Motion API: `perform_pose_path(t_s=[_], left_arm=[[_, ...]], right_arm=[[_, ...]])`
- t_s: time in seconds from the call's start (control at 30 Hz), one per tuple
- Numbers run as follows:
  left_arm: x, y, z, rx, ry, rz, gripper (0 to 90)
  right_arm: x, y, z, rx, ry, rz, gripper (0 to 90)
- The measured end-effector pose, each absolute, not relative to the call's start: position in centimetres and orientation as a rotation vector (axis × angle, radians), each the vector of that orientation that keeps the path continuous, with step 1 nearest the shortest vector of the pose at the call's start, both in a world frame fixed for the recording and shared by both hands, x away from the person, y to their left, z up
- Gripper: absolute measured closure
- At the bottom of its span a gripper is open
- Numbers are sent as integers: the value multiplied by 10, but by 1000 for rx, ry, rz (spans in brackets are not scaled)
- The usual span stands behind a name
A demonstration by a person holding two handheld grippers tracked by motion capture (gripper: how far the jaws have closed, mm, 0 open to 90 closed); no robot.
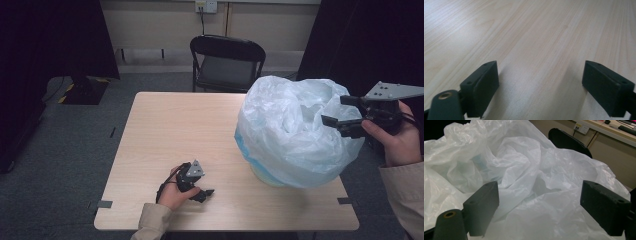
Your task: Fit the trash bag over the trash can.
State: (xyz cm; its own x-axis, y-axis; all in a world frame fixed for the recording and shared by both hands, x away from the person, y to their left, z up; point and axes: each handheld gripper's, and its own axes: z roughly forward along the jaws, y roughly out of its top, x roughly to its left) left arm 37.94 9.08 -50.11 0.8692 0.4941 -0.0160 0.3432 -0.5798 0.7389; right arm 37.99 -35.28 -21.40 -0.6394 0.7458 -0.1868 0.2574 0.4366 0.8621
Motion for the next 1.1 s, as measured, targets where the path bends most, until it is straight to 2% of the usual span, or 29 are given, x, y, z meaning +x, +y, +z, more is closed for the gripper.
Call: perform_pose_path(t_s=[0.27, 0.67, 1.1], left_arm=[[379, 91, -501, 2244, 603, 243, 119], [380, 90, -501, 2246, 601, 242, 112], [380, 89, -501, 2250, 599, 242, 103]], right_arm=[[396, -339, -217, 854, 2138, 1130, 146], [446, -339, -238, 962, 2194, 1035, 146], [486, -334, -243, 1020, 2266, 909, 149]])
